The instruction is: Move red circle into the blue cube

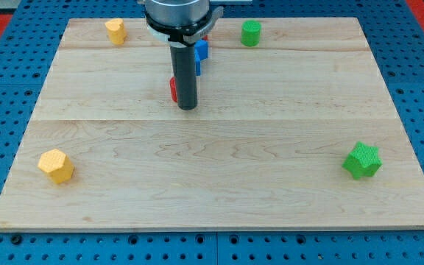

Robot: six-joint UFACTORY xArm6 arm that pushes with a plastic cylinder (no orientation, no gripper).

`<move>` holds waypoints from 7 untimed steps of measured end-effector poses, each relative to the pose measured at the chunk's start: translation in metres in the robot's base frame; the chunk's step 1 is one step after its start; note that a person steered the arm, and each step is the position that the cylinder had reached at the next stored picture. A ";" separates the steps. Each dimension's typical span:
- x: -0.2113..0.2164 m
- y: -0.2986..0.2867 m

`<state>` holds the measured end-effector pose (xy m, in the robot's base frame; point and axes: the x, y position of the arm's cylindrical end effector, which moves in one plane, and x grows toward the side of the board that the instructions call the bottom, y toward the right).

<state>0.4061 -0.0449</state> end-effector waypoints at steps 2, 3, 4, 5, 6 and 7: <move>-0.004 -0.012; -0.004 -0.025; -0.004 -0.026; -0.008 -0.037; -0.014 -0.041; -0.018 -0.039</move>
<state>0.3884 -0.0837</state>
